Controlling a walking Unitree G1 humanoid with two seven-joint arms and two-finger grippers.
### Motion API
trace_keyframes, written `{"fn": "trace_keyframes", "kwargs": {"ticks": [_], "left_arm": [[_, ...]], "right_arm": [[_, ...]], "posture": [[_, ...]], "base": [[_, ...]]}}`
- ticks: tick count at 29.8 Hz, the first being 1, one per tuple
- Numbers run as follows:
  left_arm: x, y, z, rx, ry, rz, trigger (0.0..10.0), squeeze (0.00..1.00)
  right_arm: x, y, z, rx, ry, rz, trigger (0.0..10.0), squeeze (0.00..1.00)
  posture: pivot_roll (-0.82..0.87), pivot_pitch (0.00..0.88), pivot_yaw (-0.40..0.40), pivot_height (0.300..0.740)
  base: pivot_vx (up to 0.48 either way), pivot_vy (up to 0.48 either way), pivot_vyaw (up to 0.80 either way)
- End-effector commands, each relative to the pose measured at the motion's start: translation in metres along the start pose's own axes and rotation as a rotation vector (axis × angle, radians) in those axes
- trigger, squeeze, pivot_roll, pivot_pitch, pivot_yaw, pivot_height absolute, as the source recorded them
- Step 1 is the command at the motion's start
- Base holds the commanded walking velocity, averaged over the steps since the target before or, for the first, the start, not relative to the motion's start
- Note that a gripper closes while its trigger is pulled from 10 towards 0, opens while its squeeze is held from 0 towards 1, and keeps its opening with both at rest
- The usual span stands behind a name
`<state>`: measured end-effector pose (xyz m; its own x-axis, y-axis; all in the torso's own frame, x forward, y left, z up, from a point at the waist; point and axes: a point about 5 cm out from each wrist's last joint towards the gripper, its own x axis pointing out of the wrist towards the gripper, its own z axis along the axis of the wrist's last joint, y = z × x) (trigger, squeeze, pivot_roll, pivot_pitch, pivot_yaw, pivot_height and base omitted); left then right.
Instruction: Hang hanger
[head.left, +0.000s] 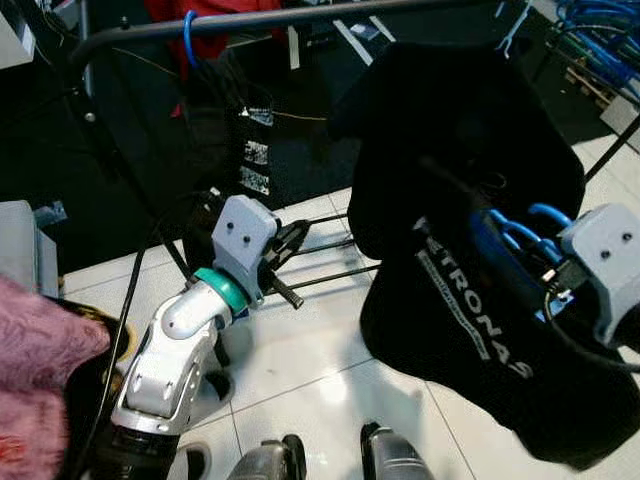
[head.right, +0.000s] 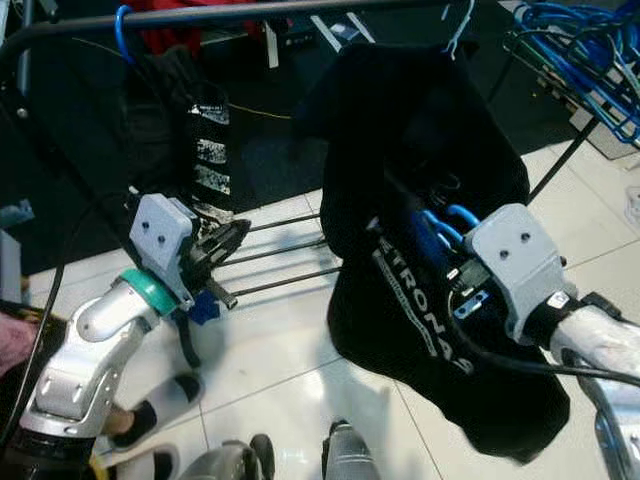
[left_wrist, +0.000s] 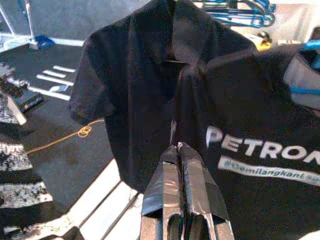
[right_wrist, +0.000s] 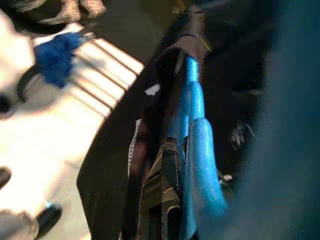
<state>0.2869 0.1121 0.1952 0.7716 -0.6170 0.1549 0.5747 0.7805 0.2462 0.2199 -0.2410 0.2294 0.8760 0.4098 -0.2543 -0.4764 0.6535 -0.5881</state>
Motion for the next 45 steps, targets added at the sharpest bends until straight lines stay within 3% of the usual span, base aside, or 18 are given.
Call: {"fn": "trace_keyframes", "kwargs": {"ticks": [1, 4, 6, 7, 9, 12, 16, 19, 23, 24, 31, 37, 38, 45], "left_arm": [[-0.001, 0.0, 0.003, 0.006, -0.009, -0.008, 10.0, 0.0], [-0.002, -0.006, 0.011, 0.019, -0.03, -0.03, 10.0, 0.0], [0.001, -0.024, 0.013, -0.002, -0.006, -0.044, 10.0, 0.0], [0.001, -0.024, 0.013, -0.002, -0.006, -0.044, 10.0, 0.0], [0.008, -0.033, 0.014, -0.034, 0.015, 0.013, 10.0, 0.0], [0.017, -0.033, 0.013, -0.049, 0.038, 0.081, 10.0, 0.0], [0.026, -0.032, 0.014, -0.055, 0.057, 0.131, 10.0, 0.0], [0.043, -0.03, 0.028, -0.117, 0.002, 0.182, 10.0, 0.0], [0.048, -0.03, 0.032, -0.119, -0.015, 0.188, 10.0, 0.02], [0.051, -0.03, 0.034, -0.117, -0.02, 0.194, 10.0, 1.0], [0.056, -0.038, 0.039, -0.104, -0.043, 0.129, 10.0, 1.0], [0.058, -0.038, 0.039, -0.112, -0.039, 0.151, 10.0, 0.97], [0.058, -0.036, 0.038, -0.111, -0.037, 0.176, 10.0, 0.0], [0.059, -0.032, 0.037, -0.069, -0.054, 0.224, 10.0, 0.0]], "right_arm": [[0.0, 0.007, 0.008, -0.051, -0.041, 0.057, 10.0, 0.0], [0.011, 0.013, 0.02, -0.041, -0.135, 0.067, 10.0, 0.0], [0.03, 0.005, 0.026, -0.01, -0.195, -0.067, 10.0, 0.0], [0.03, 0.005, 0.026, -0.01, -0.195, -0.067, 10.0, 0.0], [0.048, 0.001, 0.025, 0.032, -0.228, -0.194, 10.0, 0.0], [0.06, 0.004, 0.026, 0.077, -0.258, -0.244, 10.0, 0.0], [0.07, 0.01, 0.032, 0.108, -0.31, -0.239, 10.0, 0.0], [0.081, 0.022, 0.041, 0.124, -0.364, -0.176, 10.0, 0.0], [0.084, 0.024, 0.042, 0.126, -0.369, -0.168, 10.0, 0.0], [0.086, 0.025, 0.043, 0.127, -0.374, -0.17, 10.0, 0.0], [0.089, 0.03, 0.053, 0.134, -0.419, -0.161, 10.0, 0.0], [0.089, 0.035, 0.059, 0.155, -0.453, -0.117, 10.0, 0.0], [0.088, 0.039, 0.061, 0.159, -0.463, -0.088, 10.0, 0.0], [0.087, 0.047, 0.065, 0.167, -0.477, -0.027, 10.0, 0.0]], "posture": [[-0.27, 0.146, 0.098, 0.74], [-0.26, 0.146, 0.098, 0.74], [-0.25, 0.143, 0.103, 0.74], [-0.25, 0.143, 0.103, 0.74], [-0.24, 0.141, 0.108, 0.74], [-0.24, 0.141, 0.108, 0.74], [-0.23, 0.134, 0.111, 0.74], [-0.23, 0.123, 0.108, 0.74], [-0.23, 0.121, 0.108, 0.74], [-0.23, 0.12, 0.108, 0.74], [-0.24, 0.122, 0.111, 0.74], [-0.24, 0.127, 0.107, 0.74], [-0.24, 0.13, 0.1, 0.74], [-0.24, 0.13, 0.093, 0.74]], "base": [[0.0, 0.0, 0.0], [0.0, 0.0, 0.0], [0.0, 0.0, 0.0], [0.0, 0.0, 0.0], [0.0, 0.0, 0.0], [0.0, 0.0, 0.0], [0.0, 0.0, 0.0], [0.0, 0.0, 0.0], [0.0, 0.0, 0.0], [0.0, 0.0, 0.0], [0.0, 0.0, 0.0], [0.0, 0.0, 0.0], [0.0, 0.0, 0.0], [0.0, 0.0, 0.0]]}}
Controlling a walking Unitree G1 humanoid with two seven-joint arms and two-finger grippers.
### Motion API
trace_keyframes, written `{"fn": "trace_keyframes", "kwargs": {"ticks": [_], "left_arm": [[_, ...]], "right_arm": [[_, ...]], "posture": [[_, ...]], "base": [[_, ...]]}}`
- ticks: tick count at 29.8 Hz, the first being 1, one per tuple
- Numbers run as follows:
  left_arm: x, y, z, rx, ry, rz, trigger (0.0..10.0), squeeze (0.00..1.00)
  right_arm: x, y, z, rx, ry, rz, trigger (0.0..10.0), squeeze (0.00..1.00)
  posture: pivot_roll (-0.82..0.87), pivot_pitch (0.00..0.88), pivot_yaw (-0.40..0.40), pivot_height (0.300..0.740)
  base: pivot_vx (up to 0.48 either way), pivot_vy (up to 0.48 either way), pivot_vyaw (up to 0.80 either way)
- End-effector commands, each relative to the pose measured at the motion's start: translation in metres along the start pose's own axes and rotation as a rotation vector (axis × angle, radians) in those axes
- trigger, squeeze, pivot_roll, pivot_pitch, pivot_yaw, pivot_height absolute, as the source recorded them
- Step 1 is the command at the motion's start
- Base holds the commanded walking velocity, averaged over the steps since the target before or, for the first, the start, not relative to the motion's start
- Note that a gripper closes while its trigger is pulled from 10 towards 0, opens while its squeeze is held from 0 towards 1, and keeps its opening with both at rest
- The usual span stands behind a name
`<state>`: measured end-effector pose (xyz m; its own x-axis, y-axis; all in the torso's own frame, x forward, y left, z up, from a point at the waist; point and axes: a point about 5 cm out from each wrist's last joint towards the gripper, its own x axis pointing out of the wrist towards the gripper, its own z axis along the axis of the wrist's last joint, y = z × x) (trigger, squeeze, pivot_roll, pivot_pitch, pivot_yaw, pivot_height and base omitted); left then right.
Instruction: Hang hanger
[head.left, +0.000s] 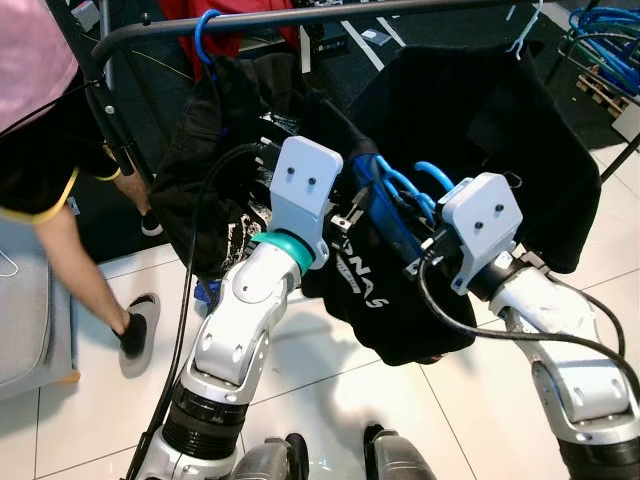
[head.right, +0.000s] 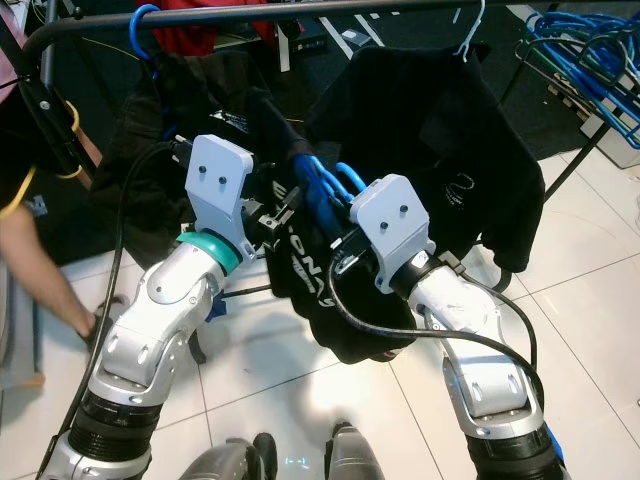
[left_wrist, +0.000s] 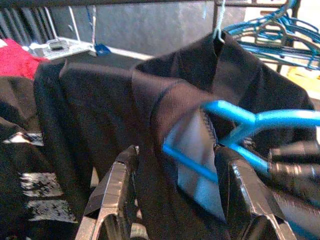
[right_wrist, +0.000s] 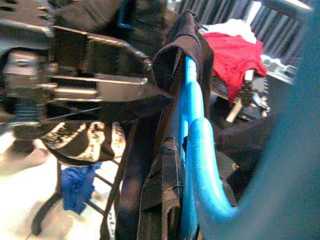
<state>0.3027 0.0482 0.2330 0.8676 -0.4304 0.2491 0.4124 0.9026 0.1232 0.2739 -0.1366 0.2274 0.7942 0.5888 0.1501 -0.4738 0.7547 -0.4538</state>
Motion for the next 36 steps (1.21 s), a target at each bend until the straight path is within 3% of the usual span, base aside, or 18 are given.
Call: {"fn": "trace_keyframes", "kwargs": {"ticks": [1, 3, 4, 9, 10, 11, 12, 14, 15, 24, 28, 31, 33, 35, 36], "left_arm": [[0.002, 0.0, -0.001, 0.035, -0.006, 0.014, 10.0, 0.0], [0.002, 0.0, -0.001, 0.049, -0.009, 0.022, 10.0, 0.0], [0.003, 0.003, -0.001, 0.081, -0.018, 0.044, 9.1, 0.0], [0.003, 0.009, -0.002, 0.13, -0.026, 0.094, 9.0, 0.0], [0.001, 0.021, -0.003, 0.163, -0.025, 0.147, 2.8, 0.0], [0.001, 0.021, -0.003, 0.163, -0.025, 0.147, 2.8, 0.0], [0.0, 0.026, -0.004, 0.177, -0.023, 0.165, 1.2, 0.0], [0.0, 0.026, -0.004, 0.177, -0.023, 0.165, 1.2, 0.0], [-0.002, 0.03, -0.005, 0.203, -0.024, 0.173, 0.0, 0.0], [-0.008, 0.034, -0.007, 0.219, -0.024, 0.172, 0.0, 0.0], [-0.008, 0.036, -0.002, 0.195, -0.05, 0.183, 0.0, 0.0], [-0.006, 0.041, 0.006, 0.159, -0.086, 0.216, 0.0, 0.0], [-0.003, 0.047, 0.009, 0.168, -0.099, 0.247, 0.0, 0.0], [0.002, 0.064, 0.017, 0.19, -0.123, 0.331, 0.0, 0.0], [0.002, 0.064, 0.017, 0.19, -0.123, 0.331, 0.0, 0.0]], "right_arm": [[-0.001, 0.007, 0.005, 0.016, -0.027, 0.035, 10.0, 0.0], [-0.001, 0.008, 0.006, 0.02, -0.029, 0.042, 10.0, 0.0], [-0.001, 0.01, 0.006, 0.025, -0.03, 0.052, 10.0, 0.0], [-0.001, 0.012, 0.006, 0.028, -0.03, 0.066, 10.0, 0.0], [-0.004, 0.012, 0.005, 0.027, -0.018, 0.067, 10.0, 0.0], [-0.004, 0.012, 0.005, 0.027, -0.018, 0.067, 10.0, 0.0], [-0.006, 0.012, 0.004, 0.027, -0.011, 0.067, 10.0, 0.0], [-0.006, 0.012, 0.004, 0.027, -0.011, 0.067, 10.0, 0.0], [-0.008, 0.011, 0.004, 0.026, -0.004, 0.067, 10.0, 0.0], [-0.015, 0.011, 0.002, 0.022, 0.015, 0.09, 10.0, 0.0], [-0.019, 0.014, 0.002, 0.011, 0.037, 0.16, 9.8, 0.0], [-0.024, 0.015, 0.0, -0.003, 0.066, 0.218, 10.0, 0.0], [-0.029, 0.015, -0.001, -0.021, 0.091, 0.256, 9.5, 0.0], [-0.041, 0.017, -0.003, -0.055, 0.145, 0.341, 9.3, 0.0], [-0.041, 0.017, -0.003, -0.055, 0.145, 0.341, 9.3, 0.0]], "posture": [[-0.24, 0.129, 0.092, 0.74], [-0.24, 0.129, 0.091, 0.74], [-0.24, 0.129, 0.089, 0.74], [-0.24, 0.128, 0.09, 0.74], [-0.24, 0.129, 0.091, 0.74], [-0.24, 0.129, 0.091, 0.74], [-0.24, 0.129, 0.091, 0.74], [-0.24, 0.129, 0.091, 0.74], [-0.24, 0.126, 0.091, 0.74], [-0.24, 0.121, 0.091, 0.74], [-0.24, 0.116, 0.089, 0.74], [-0.24, 0.114, 0.087, 0.74], [-0.24, 0.112, 0.086, 0.74], [-0.25, 0.11, 0.086, 0.74], [-0.25, 0.11, 0.086, 0.74]], "base": [[0.0, 0.0, 0.0], [0.0, 0.0, 0.0], [0.0, 0.0, 0.0], [0.0, 0.0, 0.0], [0.0, 0.0, 0.0], [0.0, 0.0, 0.0], [0.0, 0.0, 0.0], [0.0, 0.0, 0.0], [0.0, 0.0, 0.0], [0.0, 0.0, 0.0], [0.0, 0.0, 0.0], [0.0, 0.0, 0.0], [0.0, 0.0, 0.0], [0.0, 0.0, 0.0], [0.0, 0.0, 0.0]]}}
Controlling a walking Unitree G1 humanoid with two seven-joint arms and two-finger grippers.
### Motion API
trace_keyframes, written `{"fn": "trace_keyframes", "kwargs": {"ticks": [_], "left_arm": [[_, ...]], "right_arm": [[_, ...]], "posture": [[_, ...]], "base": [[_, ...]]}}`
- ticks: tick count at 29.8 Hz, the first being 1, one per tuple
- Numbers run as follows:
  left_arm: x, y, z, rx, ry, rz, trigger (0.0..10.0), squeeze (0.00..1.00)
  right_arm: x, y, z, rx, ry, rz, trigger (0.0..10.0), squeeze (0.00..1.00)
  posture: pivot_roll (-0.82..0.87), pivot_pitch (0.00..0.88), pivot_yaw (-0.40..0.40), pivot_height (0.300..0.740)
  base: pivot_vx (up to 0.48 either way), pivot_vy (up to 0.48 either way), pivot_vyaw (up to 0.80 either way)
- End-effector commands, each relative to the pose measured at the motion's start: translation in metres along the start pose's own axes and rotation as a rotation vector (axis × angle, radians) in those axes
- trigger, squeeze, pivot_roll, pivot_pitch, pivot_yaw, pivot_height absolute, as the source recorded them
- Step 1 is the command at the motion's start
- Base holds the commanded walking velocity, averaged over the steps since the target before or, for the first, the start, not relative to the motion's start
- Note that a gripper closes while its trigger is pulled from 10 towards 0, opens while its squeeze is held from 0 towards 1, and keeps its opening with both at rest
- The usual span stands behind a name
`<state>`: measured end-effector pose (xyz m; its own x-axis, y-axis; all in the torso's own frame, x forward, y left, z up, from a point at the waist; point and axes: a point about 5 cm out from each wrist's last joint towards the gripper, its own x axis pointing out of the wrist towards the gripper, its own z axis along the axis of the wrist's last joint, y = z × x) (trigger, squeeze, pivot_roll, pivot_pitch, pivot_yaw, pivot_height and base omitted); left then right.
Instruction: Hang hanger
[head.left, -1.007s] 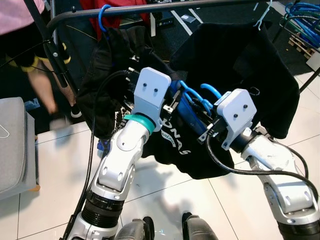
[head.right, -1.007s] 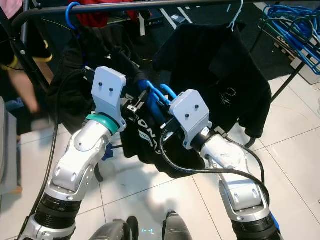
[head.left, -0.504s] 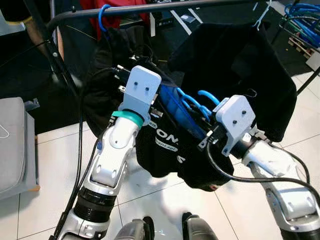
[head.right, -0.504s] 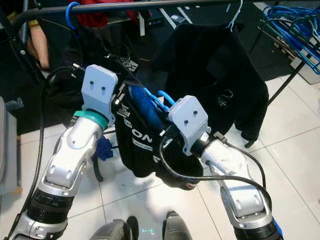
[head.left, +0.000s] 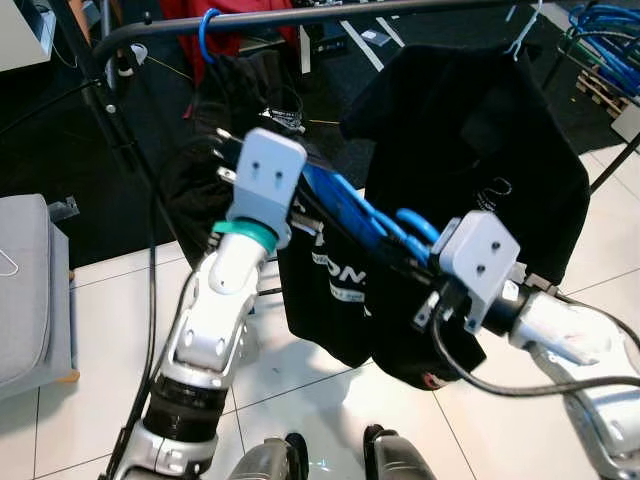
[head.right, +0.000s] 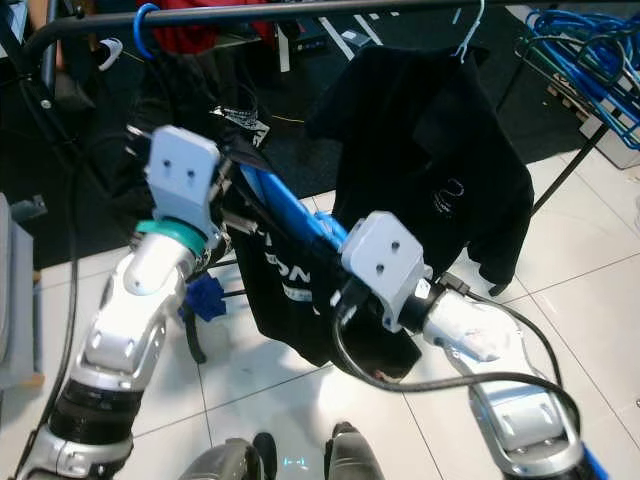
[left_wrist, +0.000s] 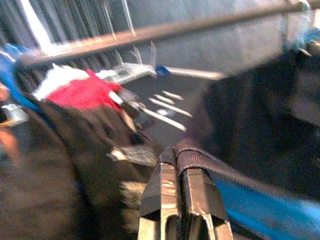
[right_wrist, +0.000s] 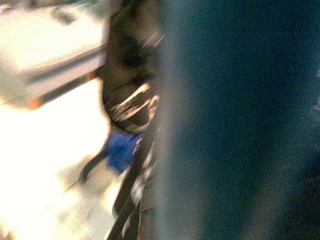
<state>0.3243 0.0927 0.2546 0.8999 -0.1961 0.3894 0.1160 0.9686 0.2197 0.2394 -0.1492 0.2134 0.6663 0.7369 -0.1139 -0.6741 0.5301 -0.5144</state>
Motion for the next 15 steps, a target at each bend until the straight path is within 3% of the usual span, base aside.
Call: {"fn": "trace_keyframes", "kwargs": {"ticks": [1, 2, 4, 6, 10, 13, 14, 15], "left_arm": [[0.004, 0.022, 0.001, 0.017, -0.026, 0.126, 0.0, 0.0], [0.004, 0.022, 0.001, 0.017, -0.026, 0.126, 0.0, 0.0], [0.011, 0.052, 0.007, 0.079, -0.051, 0.27, 0.0, 0.0], [0.015, 0.07, 0.008, 0.125, -0.048, 0.327, 0.0, 0.0], [0.017, 0.071, -0.006, 0.185, 0.029, 0.281, 0.0, 0.0], [0.017, 0.071, -0.006, 0.185, 0.029, 0.281, 0.0, 0.0], [0.017, 0.068, -0.01, 0.195, 0.051, 0.258, 0.0, 0.0], [0.017, 0.068, -0.01, 0.195, 0.051, 0.258, 0.0, 0.0]], "right_arm": [[-0.007, 0.008, -0.001, 0.002, 0.027, 0.067, 9.1, 0.0], [-0.007, 0.008, -0.001, 0.002, 0.027, 0.067, 9.1, 0.0], [-0.017, 0.017, -0.001, 0.012, 0.055, 0.103, 8.5, 0.0], [-0.023, 0.023, -0.001, 0.026, 0.067, 0.108, 7.9, 0.0], [-0.027, 0.024, 0.006, 0.029, 0.043, 0.091, 7.6, 0.0], [-0.027, 0.024, 0.006, 0.029, 0.043, 0.091, 7.6, 0.0], [-0.028, 0.025, 0.01, 0.027, 0.031, 0.093, 7.0, 0.0], [-0.028, 0.025, 0.01, 0.027, 0.031, 0.093, 7.0, 0.0]], "posture": [[-0.25, 0.11, 0.086, 0.74], [-0.25, 0.11, 0.086, 0.74], [-0.26, 0.112, 0.093, 0.74], [-0.26, 0.115, 0.096, 0.74], [-0.27, 0.118, 0.106, 0.74], [-0.27, 0.118, 0.106, 0.74], [-0.27, 0.119, 0.11, 0.74], [-0.27, 0.119, 0.11, 0.74]], "base": [[0.0, 0.0, 0.0], [0.0, 0.0, 0.0], [0.0, 0.0, 0.0], [0.0, 0.0, 0.0], [0.0, 0.0, 0.0], [0.0, 0.0, 0.0], [0.0, 0.0, 0.0], [0.0, 0.0, 0.0]]}}
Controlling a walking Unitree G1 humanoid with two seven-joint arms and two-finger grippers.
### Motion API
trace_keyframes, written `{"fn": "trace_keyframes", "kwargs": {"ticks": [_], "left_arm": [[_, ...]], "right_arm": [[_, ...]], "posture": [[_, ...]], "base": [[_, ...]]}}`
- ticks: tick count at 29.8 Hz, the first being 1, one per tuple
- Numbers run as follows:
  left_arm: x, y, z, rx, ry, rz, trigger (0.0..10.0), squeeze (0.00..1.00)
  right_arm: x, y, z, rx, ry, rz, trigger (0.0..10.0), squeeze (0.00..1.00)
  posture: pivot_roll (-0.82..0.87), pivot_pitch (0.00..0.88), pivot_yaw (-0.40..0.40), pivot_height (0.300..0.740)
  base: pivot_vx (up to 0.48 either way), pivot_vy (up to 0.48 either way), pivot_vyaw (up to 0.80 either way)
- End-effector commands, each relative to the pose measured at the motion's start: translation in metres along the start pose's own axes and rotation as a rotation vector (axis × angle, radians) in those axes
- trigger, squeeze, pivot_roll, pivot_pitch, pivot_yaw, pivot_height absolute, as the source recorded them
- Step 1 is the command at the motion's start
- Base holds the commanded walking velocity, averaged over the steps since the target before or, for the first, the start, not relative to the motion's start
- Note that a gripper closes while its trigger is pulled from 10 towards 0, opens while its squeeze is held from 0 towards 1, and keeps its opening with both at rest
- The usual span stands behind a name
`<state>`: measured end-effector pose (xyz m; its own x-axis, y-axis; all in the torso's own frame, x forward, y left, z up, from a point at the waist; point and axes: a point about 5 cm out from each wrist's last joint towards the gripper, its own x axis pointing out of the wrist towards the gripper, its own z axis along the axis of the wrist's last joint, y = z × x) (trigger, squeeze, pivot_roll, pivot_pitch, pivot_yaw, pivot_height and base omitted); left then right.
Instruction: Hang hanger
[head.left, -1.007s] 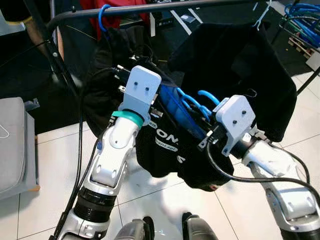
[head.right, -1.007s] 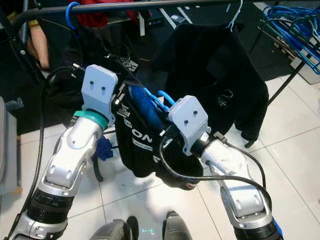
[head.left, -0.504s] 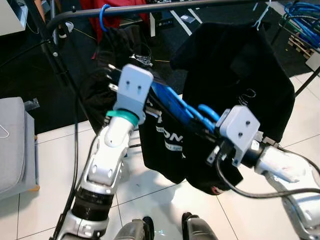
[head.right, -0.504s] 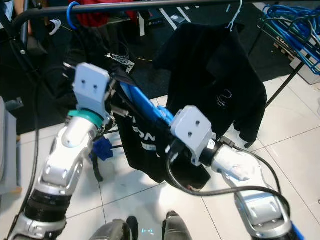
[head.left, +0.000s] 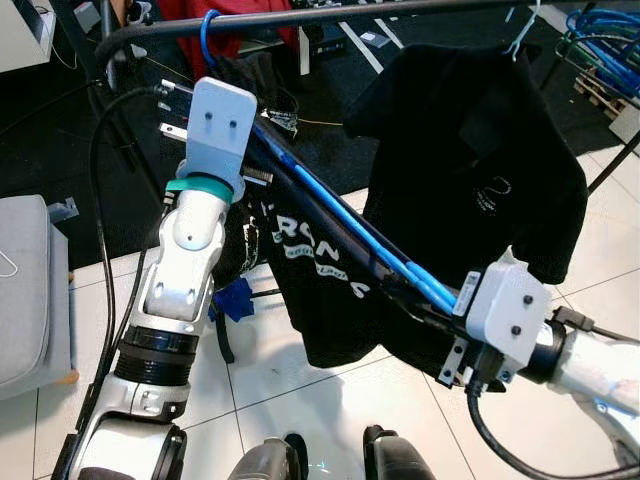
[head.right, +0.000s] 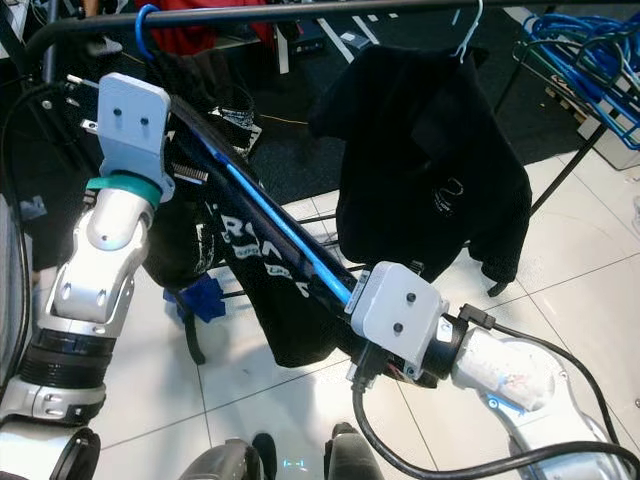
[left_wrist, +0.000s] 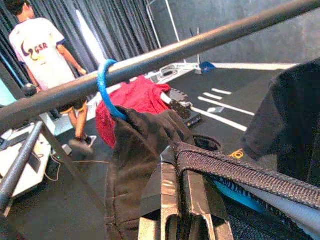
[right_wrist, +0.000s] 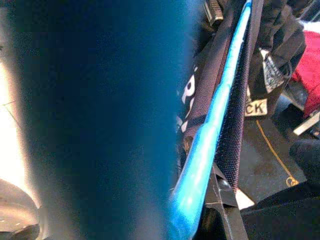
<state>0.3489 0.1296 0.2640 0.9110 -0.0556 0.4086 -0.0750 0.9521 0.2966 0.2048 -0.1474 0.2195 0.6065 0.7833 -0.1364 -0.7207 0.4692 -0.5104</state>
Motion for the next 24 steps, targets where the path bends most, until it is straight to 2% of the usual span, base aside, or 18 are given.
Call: {"fn": "trace_keyframes", "kwargs": {"ticks": [1, 2, 4, 6, 7, 8, 9, 11, 12, 17, 18, 20, 21, 22, 23, 24], "left_arm": [[0.002, 0.027, -0.007, 0.045, 0.037, 0.114, 0.0, 0.0], [-0.001, 0.012, -0.016, 0.091, 0.074, 0.029, 0.0, 0.0], [-0.01, -0.015, -0.033, 0.131, 0.148, -0.152, 0.0, 0.0], [-0.01, -0.015, -0.033, 0.131, 0.148, -0.152, 0.0, 0.0], [-0.014, -0.024, -0.038, 0.123, 0.167, -0.207, 0.0, 0.0], [-0.014, -0.024, -0.038, 0.123, 0.167, -0.207, 0.0, 0.0], [-0.017, -0.029, -0.037, 0.116, 0.148, -0.225, 0.0, 0.0], [-0.017, -0.029, -0.037, 0.116, 0.148, -0.225, 0.0, 0.0], [-0.019, -0.034, -0.035, 0.089, 0.133, -0.247, 0.0, 0.0], [-0.024, -0.04, -0.03, 0.039, 0.105, -0.279, 0.0, 0.0], [-0.028, -0.044, -0.022, -0.11, 0.098, -0.326, 0.0, 0.0], [-0.028, -0.044, -0.022, -0.11, 0.098, -0.326, 0.0, 0.0], [-0.034, -0.046, -0.012, -0.302, 0.093, -0.414, 0.0, 0.0], [-0.034, -0.046, -0.012, -0.302, 0.093, -0.414, 0.0, 0.0], [-0.042, -0.049, 0.0, -0.478, 0.076, -0.547, 0.0, 0.0], [-0.042, -0.049, 0.0, -0.478, 0.076, -0.547, 0.0, 0.0]], "right_arm": [[-0.005, 0.004, -0.007, 0.035, 0.049, 0.016, 7.0, 0.0], [-0.004, -0.004, 0.011, -0.006, -0.019, -0.002, 7.1, 0.0], [-0.005, -0.017, 0.043, -0.076, -0.149, -0.04, 7.2, 0.0], [-0.005, -0.017, 0.043, -0.076, -0.149, -0.04, 7.2, 0.0], [-0.007, -0.021, 0.056, -0.093, -0.211, -0.045, 6.3, 0.0], [-0.007, -0.021, 0.056, -0.093, -0.211, -0.045, 6.3, 0.0], [-0.008, -0.024, 0.063, -0.073, -0.261, -0.036, 6.0, 0.0], [-0.008, -0.024, 0.063, -0.073, -0.261, -0.036, 6.0, 0.0], [-0.009, -0.025, 0.066, -0.071, -0.281, -0.037, 5.1, 0.0], [-0.007, -0.027, 0.065, -0.057, -0.29, -0.041, 5.3, 0.0], [-0.005, -0.038, 0.059, -0.074, -0.264, -0.13, 9.5, 0.0], [-0.005, -0.038, 0.059, -0.074, -0.264, -0.13, 9.5, 0.0], [-0.002, -0.053, 0.05, -0.097, -0.234, -0.266, 9.6, 0.0], [-0.002, -0.053, 0.05, -0.097, -0.234, -0.266, 9.6, 0.0], [0.001, -0.066, 0.042, -0.125, -0.208, -0.387, 10.0, 0.0], [0.001, -0.066, 0.042, -0.125, -0.208, -0.387, 10.0, 0.0]], "posture": [[-0.27, 0.119, 0.11, 0.74], [-0.27, 0.12, 0.118, 0.74], [-0.27, 0.121, 0.12, 0.74], [-0.27, 0.121, 0.12, 0.74], [-0.28, 0.123, 0.12, 0.74], [-0.28, 0.123, 0.12, 0.74], [-0.28, 0.124, 0.118, 0.74], [-0.28, 0.124, 0.118, 0.74], [-0.27, 0.124, 0.117, 0.74], [-0.27, 0.124, 0.115, 0.74], [-0.27, 0.125, 0.117, 0.74], [-0.27, 0.125, 0.117, 0.74], [-0.27, 0.124, 0.12, 0.74], [-0.27, 0.124, 0.12, 0.74], [-0.27, 0.123, 0.124, 0.74], [-0.27, 0.123, 0.124, 0.74]], "base": [[0.0, 0.0, 0.0], [0.0, 0.0, 0.0], [0.0, 0.0, 0.0], [0.0, 0.0, 0.0], [0.0, 0.0, 0.0], [0.0, 0.0, 0.0], [0.0, 0.0, 0.0], [0.0, 0.0, 0.0], [0.0, 0.0, 0.0], [0.0, 0.0, 0.0], [0.0, 0.0, 0.0], [0.0, 0.0, 0.0], [0.0, 0.0, 0.0], [0.0, 0.0, 0.0], [0.0, 0.0, 0.0], [0.0, 0.0, 0.0]]}}
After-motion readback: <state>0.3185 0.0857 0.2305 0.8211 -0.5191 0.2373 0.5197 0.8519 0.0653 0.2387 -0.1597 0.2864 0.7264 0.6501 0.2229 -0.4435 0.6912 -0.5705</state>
